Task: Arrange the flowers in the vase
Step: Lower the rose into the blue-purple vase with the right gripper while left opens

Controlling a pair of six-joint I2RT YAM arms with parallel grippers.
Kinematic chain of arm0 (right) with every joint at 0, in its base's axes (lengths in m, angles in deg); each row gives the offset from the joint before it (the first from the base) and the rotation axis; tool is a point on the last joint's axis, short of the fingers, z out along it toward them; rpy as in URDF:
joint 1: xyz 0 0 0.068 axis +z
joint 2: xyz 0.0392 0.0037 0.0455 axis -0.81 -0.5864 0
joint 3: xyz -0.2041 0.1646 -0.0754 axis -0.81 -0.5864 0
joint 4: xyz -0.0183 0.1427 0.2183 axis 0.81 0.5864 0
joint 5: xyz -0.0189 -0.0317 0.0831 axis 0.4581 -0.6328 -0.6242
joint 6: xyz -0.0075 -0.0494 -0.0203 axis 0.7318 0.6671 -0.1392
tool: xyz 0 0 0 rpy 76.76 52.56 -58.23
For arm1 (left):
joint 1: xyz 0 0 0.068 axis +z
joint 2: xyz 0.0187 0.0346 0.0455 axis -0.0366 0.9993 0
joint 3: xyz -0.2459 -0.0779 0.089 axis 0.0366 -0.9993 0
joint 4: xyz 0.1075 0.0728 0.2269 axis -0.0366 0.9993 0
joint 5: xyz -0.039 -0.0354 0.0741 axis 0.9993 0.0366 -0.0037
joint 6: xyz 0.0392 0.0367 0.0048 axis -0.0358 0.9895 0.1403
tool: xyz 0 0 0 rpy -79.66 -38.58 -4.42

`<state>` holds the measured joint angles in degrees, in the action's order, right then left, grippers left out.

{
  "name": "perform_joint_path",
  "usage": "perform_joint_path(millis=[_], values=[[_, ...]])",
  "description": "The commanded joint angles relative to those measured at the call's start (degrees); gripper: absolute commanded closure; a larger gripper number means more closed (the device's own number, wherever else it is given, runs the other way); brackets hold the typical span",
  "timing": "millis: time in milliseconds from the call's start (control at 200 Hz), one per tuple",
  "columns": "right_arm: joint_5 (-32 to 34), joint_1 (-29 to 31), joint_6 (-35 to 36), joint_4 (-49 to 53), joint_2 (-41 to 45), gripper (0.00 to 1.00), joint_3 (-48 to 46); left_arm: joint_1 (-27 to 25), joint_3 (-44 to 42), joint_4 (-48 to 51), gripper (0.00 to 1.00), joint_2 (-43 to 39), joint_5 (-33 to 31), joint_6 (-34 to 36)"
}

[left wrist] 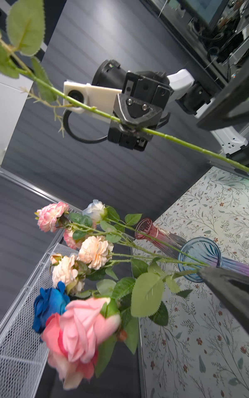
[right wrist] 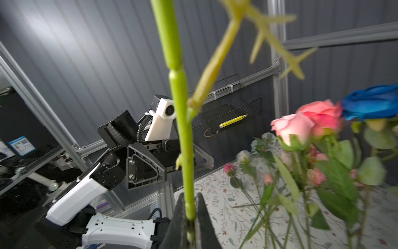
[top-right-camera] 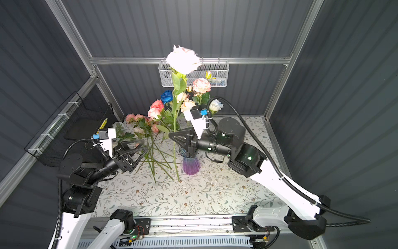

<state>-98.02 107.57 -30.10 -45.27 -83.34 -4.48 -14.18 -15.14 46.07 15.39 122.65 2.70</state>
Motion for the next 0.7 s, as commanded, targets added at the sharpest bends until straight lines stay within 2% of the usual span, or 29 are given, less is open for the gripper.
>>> perform_joint_path(millis=[0, 125, 325, 500, 695], values=[[11.9, -0.3, 7.6, -0.4, 2.2, 1.00, -2.3, -0.4, -2.4, 2.8, 0.00, -1.4, -5.4, 1.9], [16.5, -1.6, 12.0, -6.0, 3.3, 1.00, -4.0, -0.3, -4.3, 3.4, 0.00, -1.9, -6.7, 1.1], [15.5, -5.3, 14.1, -15.1, -2.6, 1.00, -5.1, -0.3, -3.9, 6.1, 0.00, -3.2, -7.4, 1.7], [13.7, -8.4, 11.5, -20.6, -7.8, 1.00, -7.4, -0.3, -3.9, 7.9, 0.00, -3.5, -8.3, 2.1], [14.5, -8.4, 7.8, -23.2, -8.7, 0.99, -16.9, -0.3, -4.9, 7.9, 0.00, -3.5, -9.0, 2.4]])
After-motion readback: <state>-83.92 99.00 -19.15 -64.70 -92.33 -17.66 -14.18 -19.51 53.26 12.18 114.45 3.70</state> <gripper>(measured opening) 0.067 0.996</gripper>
